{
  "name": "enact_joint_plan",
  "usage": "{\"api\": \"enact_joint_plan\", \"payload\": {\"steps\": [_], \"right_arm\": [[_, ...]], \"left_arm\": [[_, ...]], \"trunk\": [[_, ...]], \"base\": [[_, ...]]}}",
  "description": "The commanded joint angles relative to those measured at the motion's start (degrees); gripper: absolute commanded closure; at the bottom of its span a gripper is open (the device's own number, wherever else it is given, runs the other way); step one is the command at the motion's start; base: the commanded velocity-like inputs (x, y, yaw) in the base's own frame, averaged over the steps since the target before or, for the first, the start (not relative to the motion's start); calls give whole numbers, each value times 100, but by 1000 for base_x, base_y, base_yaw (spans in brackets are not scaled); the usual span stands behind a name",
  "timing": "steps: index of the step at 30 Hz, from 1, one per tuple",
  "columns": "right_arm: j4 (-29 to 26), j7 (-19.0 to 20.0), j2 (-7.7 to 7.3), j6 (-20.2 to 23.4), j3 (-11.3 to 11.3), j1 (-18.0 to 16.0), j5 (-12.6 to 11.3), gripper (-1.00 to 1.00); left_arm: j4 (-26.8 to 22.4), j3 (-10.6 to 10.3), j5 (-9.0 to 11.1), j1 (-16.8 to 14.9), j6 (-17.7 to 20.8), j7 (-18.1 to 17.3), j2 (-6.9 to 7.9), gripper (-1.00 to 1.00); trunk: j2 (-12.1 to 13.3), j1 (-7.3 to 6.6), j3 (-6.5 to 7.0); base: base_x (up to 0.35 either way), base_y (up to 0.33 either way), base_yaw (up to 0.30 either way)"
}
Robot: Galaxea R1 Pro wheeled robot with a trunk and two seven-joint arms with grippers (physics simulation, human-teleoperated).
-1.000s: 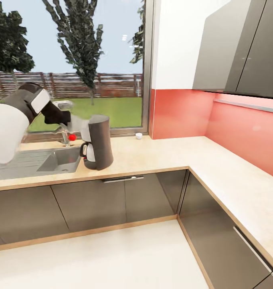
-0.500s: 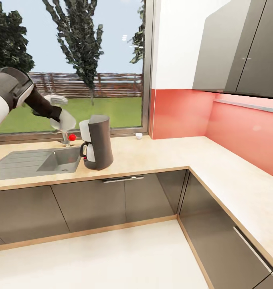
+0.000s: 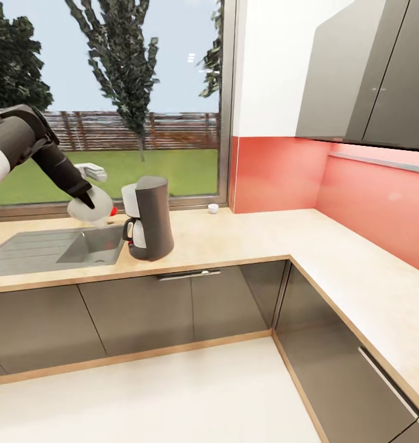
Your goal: Set up a coffee station on the kitchen countertop: keep the coffee maker on the countertop, move the bottle of coffee from the kitchen shelf to the counter next to the coffee maker, place a paper coffee filter on top of the coffee maker, put the saucer next to the coffee maker with the coffee cup on the saucer, and place the electric kettle next to the coffee maker.
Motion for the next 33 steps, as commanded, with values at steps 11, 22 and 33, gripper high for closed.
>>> {"api": "enact_joint_plan", "payload": {"steps": [11, 22, 33], "right_arm": [[-1, -7, -2, -15, 28, -3, -2, -100], [-1, -9, -2, -15, 32, -3, -2, -100], [-1, -13, -2, -10, 27, -3, -2, -100]], "left_arm": [[-227, -21, -70, -51, 33, -42, -61, 100], [-395, -20, -70, -51, 46, -42, -82, 100], [-402, -25, -66, -40, 51, -42, -106, 100]], "trunk": [[-10, 5, 1], [-10, 5, 95], [-10, 5, 181]], "base": [[247, 202, 0], [274, 226, 0], [314, 108, 0]]}}
